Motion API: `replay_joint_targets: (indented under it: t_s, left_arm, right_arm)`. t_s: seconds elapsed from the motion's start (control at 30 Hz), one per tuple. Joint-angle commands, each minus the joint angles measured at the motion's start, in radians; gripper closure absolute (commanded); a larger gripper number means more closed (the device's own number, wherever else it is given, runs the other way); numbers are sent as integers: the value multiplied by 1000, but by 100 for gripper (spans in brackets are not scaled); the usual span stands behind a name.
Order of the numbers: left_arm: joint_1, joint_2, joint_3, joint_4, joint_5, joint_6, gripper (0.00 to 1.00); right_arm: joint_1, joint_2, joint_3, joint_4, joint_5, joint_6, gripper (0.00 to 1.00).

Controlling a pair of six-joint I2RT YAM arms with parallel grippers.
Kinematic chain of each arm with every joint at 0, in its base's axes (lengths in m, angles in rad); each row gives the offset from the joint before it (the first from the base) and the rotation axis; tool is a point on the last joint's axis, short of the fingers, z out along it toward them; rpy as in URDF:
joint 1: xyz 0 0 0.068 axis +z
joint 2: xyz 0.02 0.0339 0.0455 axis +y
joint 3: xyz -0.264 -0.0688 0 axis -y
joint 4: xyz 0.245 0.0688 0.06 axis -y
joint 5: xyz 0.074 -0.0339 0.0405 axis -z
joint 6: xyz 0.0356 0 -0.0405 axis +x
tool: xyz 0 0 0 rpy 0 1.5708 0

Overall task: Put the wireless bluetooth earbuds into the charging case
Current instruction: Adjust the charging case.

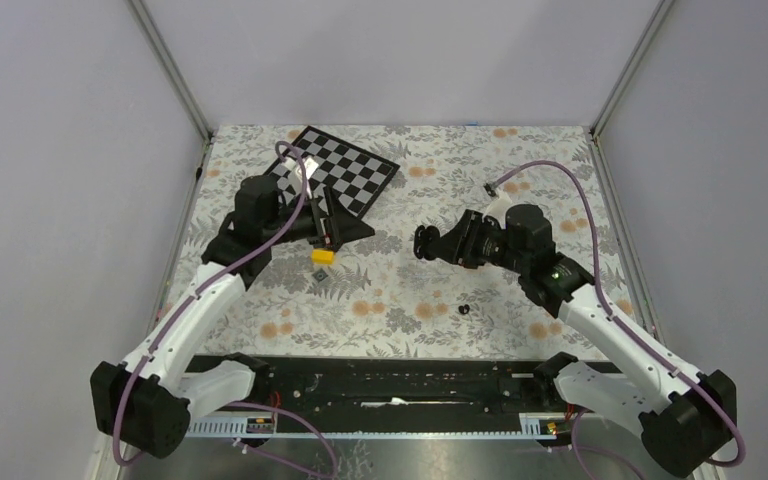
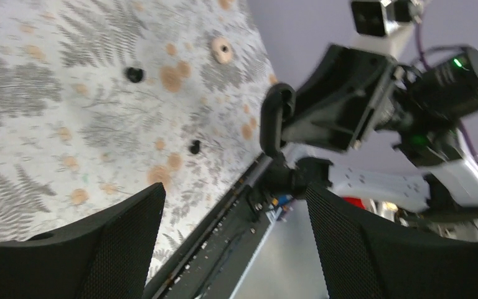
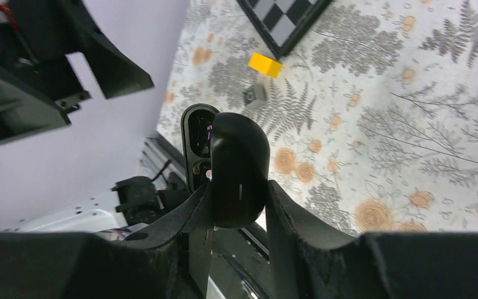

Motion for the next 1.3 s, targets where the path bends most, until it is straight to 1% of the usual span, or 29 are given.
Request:
replay_joint_targets:
  t_s: [0.0, 0.07, 0.1, 0.23, 0.27, 0.33, 0.47, 0.57, 0.8, 0.87, 0.93, 1.03, 1.1, 1.17, 1.27]
  left_arm:
    - [6, -34, -89, 328, 291, -150, 13]
    - [5, -26, -152, 497, 332, -278, 15]
    - [5, -20, -171, 548, 334, -300, 16]
    - [-2, -9, -254, 825, 333, -469, 15]
    - [-4, -5, -265, 868, 332, -505, 14]
    - [-13, 4, -271, 898, 324, -522, 14]
    - [-37, 37, -285, 1045, 314, -616, 14]
    - [-70, 68, -268, 1067, 300, -623, 14]
    - [-103, 118, -209, 972, 275, -548, 20]
    - [-103, 123, -202, 970, 276, -543, 21]
    - [-103, 130, -198, 1003, 280, -563, 23]
    - [-105, 147, -218, 1126, 284, -642, 31]
    - [-113, 170, -218, 1194, 298, -692, 32]
    - [-121, 180, -211, 1197, 300, -692, 30]
    - [-135, 184, -193, 1150, 291, -655, 30]
  right_arm:
    - [-33, -37, -41, 255, -197, 105, 100]
    - [-38, -26, -60, 340, -239, 162, 100]
    - [-40, -21, -69, 381, -264, 188, 100]
    - [-44, 10, -101, 538, -328, 287, 100]
    - [-45, 16, -106, 564, -334, 302, 100]
    - [-44, 26, -118, 624, -343, 335, 100]
    - [-44, 48, -133, 699, -353, 379, 100]
    - [-44, 52, -135, 719, -362, 389, 100]
    - [-45, 47, -142, 725, -376, 395, 100]
    - [-43, 46, -139, 728, -385, 398, 100]
    - [-43, 48, -141, 726, -388, 397, 100]
    - [-43, 51, -140, 726, -397, 393, 100]
    - [-43, 49, -143, 724, -397, 393, 100]
    - [-43, 45, -147, 725, -397, 394, 100]
    - [-43, 43, -151, 726, -399, 398, 100]
